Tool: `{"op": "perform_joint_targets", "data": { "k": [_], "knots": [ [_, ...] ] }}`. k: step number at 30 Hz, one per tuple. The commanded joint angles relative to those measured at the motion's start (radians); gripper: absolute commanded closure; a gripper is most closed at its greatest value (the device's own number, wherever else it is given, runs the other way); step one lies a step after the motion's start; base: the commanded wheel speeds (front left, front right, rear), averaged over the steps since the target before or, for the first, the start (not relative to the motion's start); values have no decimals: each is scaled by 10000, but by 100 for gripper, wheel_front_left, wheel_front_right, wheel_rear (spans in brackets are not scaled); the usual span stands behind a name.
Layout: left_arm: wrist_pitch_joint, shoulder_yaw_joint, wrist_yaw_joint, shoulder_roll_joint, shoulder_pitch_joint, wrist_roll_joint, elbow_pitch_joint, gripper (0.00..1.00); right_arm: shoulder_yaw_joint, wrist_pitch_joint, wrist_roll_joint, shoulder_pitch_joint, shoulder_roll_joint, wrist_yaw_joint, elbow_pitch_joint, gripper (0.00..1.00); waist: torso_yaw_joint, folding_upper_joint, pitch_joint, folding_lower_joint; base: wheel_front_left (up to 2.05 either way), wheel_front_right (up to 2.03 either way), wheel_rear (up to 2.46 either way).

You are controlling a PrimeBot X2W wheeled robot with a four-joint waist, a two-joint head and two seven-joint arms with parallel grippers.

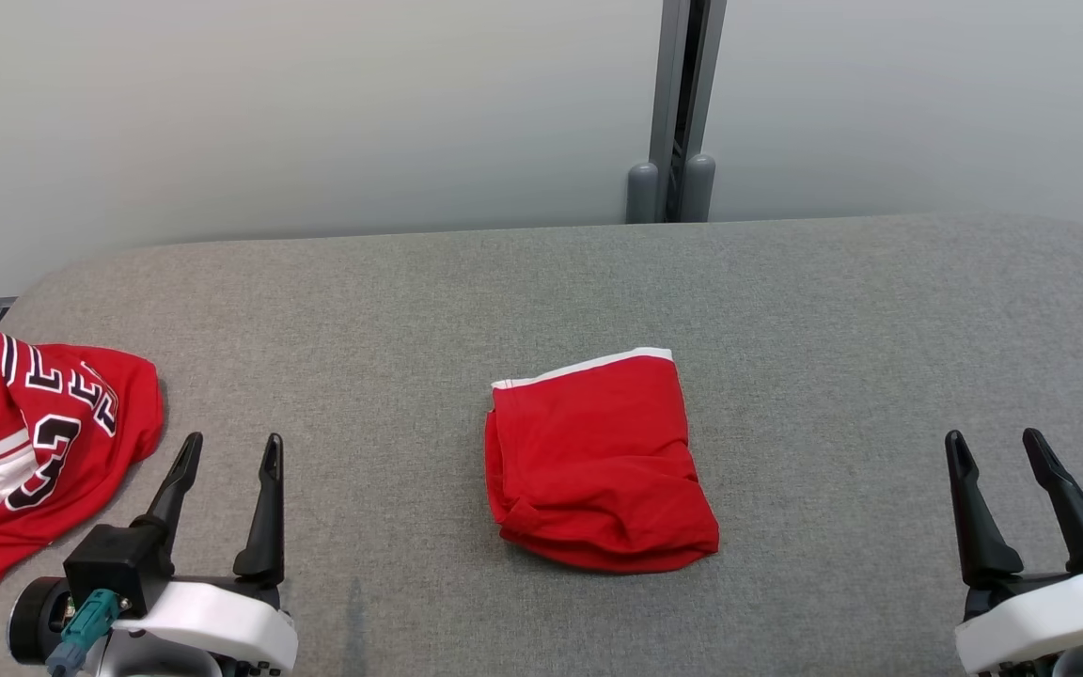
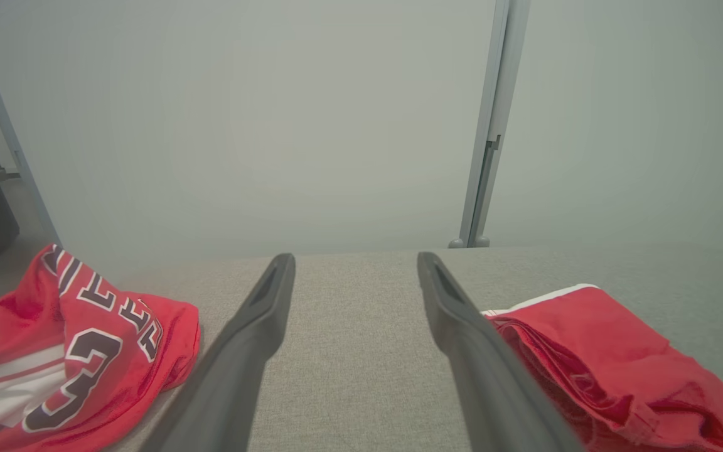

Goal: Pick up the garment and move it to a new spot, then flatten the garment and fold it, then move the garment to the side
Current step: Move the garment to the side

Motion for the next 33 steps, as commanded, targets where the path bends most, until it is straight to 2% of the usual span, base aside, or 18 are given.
{"op": "perform_joint_targets", "data": {
  "k": [1, 9, 22, 27, 33],
  "knots": [
    [-11, 31, 45, 68, 14, -20, 44, 0, -30, 48, -24, 61, -25, 1, -64, 0, -5, 0, 2, 0, 0, 0, 0],
    [54, -16, 188, 93, 1, 27, 79, 0, -24, 163, -90, -1, 6, 1, -89, 0, -4, 0, 44, 0, 0, 0, 0],
    [-40, -128, 177, 55, -367, -6, 64, 0, 24, 350, -13, -309, -48, 1, 40, 0, 160, 0, 368, 0, 0, 0, 0],
    [-127, -222, 98, -8, -658, 32, 39, 0, 368, 610, 95, -836, -236, 1, 478, 0, 360, 0, 747, 0, 0, 0, 0],
    [-295, -447, 44, -229, -1102, 134, -21, 0, 1270, 867, 388, -1830, -529, 1, 1706, 0, 834, 0, 1364, 0, 0, 0, 0]
  ]
}}
